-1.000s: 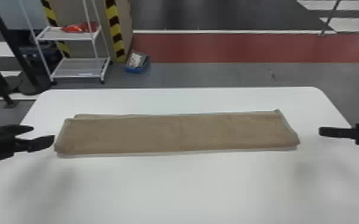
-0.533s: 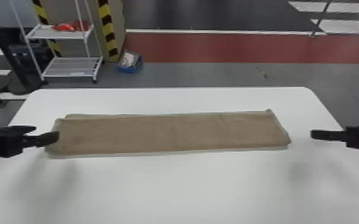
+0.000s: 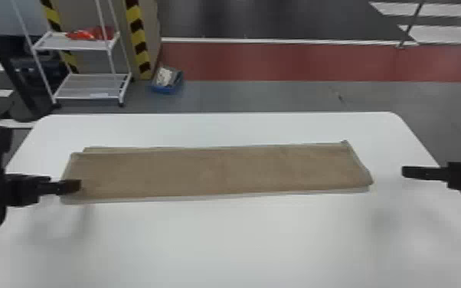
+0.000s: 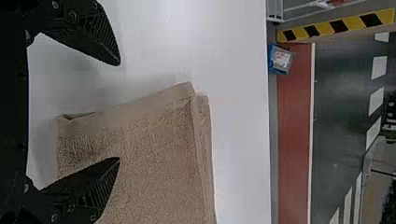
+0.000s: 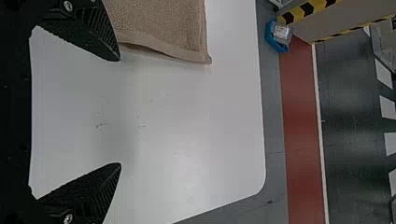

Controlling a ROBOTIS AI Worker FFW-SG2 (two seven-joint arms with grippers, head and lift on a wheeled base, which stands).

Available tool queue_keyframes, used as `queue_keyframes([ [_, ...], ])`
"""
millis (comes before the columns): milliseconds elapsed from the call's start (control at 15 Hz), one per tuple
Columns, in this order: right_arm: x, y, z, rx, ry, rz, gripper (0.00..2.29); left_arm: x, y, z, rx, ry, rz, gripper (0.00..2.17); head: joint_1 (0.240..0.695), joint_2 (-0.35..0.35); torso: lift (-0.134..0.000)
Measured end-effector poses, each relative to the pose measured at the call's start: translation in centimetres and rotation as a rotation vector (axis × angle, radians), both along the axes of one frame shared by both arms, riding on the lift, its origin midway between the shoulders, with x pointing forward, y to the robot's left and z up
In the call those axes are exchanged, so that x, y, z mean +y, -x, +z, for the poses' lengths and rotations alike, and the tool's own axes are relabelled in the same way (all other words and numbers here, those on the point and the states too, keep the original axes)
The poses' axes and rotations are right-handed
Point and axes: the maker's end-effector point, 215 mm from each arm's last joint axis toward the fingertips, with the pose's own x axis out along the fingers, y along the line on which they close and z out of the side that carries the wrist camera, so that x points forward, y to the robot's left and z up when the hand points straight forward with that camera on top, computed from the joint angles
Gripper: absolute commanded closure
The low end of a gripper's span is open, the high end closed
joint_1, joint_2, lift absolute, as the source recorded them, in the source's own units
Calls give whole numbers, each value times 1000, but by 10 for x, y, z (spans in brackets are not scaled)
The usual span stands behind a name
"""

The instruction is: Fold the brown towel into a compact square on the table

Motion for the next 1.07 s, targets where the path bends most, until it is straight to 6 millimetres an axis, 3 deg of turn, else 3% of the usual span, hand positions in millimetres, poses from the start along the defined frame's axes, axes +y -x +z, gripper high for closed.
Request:
queue_keyframes([
  [133,-1,-1,1,-3,1,0,76,-10,0,-3,9,25,-17,586,695,-43,-123],
  [333,-4,-1,3,-13,2,-4,76,-25,2,-4,18,55,-59,1676,695,-61,-123],
  [400,-5,-1,3,-15,1,-4,76,-26,2,-5,20,57,-64,1909,695,-66,-123],
  [533,-5,-1,3,-16,-1,-4,76,-29,3,-3,19,76,-76,1919,695,-67,-123],
  [600,-6,-1,3,-17,-1,-6,76,-32,5,-1,19,95,-93,2118,695,-70,-123],
  [800,-9,1,2,-16,-2,-9,76,-38,10,10,12,153,-149,2142,695,-82,-123],
  [1067,-10,5,-3,-12,-11,-14,76,-18,26,27,-12,162,-188,2142,695,-70,-123],
])
